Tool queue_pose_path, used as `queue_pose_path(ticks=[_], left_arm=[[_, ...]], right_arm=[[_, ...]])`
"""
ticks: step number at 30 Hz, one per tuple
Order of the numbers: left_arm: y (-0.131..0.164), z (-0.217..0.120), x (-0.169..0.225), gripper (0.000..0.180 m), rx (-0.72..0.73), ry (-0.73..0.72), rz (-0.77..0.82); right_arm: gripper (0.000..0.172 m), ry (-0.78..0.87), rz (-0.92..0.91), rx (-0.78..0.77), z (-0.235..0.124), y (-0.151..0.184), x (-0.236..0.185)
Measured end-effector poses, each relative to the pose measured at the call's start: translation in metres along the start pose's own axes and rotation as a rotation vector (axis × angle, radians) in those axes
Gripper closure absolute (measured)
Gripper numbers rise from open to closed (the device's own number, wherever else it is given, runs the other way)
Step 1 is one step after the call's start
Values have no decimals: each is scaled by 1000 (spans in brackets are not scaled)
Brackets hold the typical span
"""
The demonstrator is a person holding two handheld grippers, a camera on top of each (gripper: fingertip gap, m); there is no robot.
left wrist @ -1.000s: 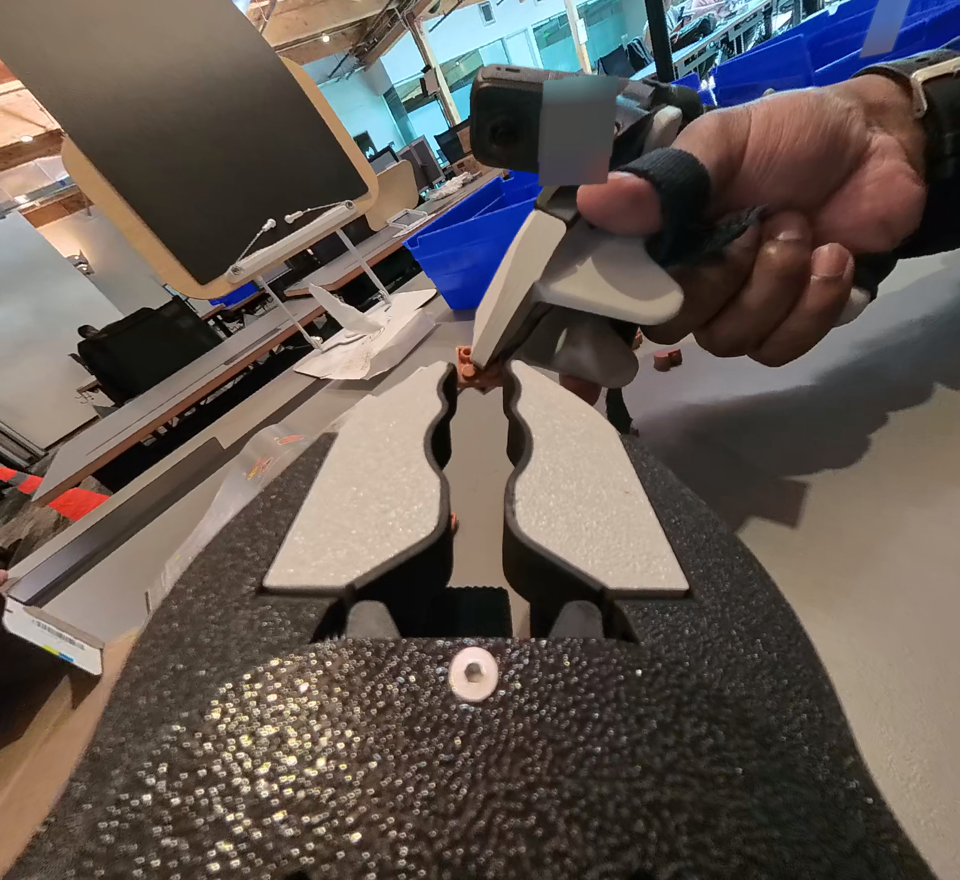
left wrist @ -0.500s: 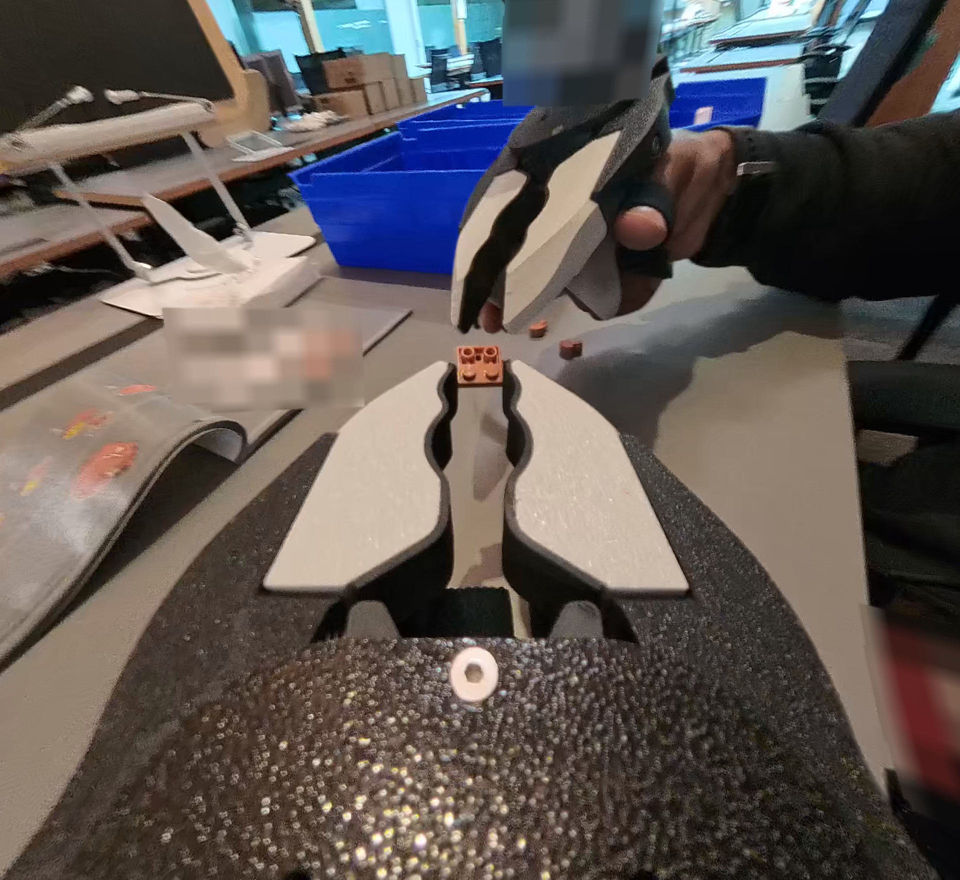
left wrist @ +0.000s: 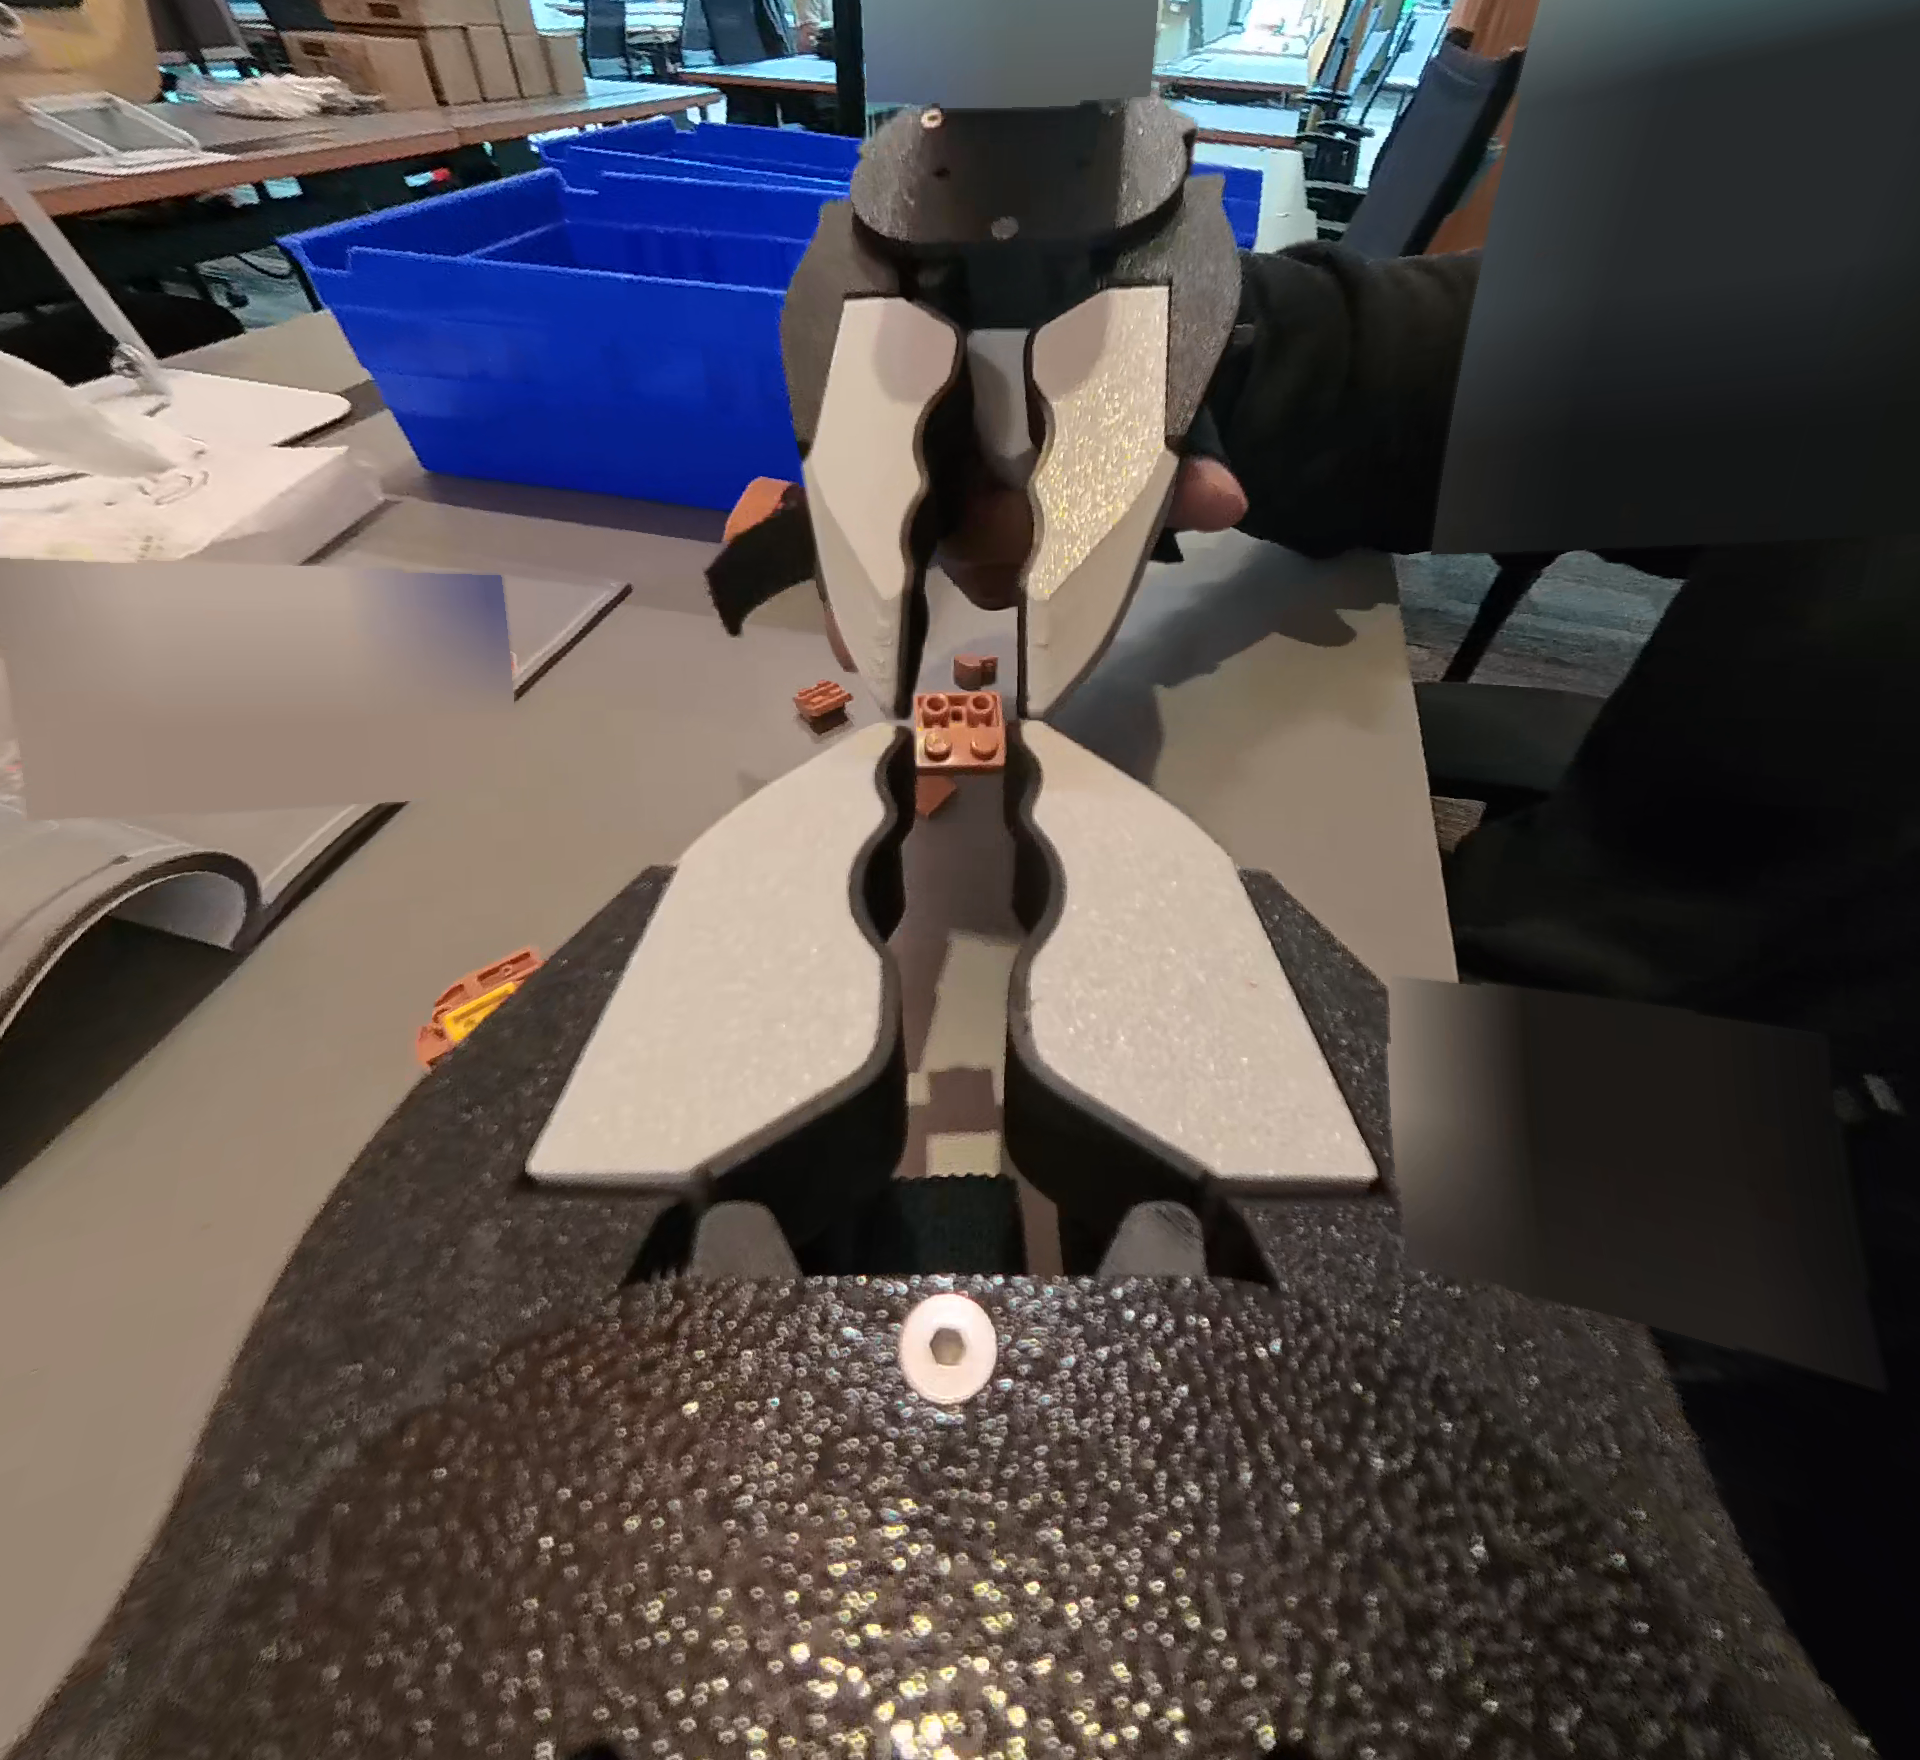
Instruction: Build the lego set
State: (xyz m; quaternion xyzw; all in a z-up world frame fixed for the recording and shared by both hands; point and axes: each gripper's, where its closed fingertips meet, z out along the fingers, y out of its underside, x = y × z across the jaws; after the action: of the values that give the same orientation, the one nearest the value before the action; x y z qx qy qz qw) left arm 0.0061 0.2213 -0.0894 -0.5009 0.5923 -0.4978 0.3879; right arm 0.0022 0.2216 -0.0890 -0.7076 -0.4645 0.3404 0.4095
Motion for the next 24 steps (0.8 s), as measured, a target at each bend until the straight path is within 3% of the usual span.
queue_pose_path(ticks=[6,24], left_arm=[[4,0,3,164,-32,43,-7],[-4,4,0,164,71,53,-73]], right_arm=[[155,4,0,11,3,2,-1],[156,106,122,198,-7,-5,1]])
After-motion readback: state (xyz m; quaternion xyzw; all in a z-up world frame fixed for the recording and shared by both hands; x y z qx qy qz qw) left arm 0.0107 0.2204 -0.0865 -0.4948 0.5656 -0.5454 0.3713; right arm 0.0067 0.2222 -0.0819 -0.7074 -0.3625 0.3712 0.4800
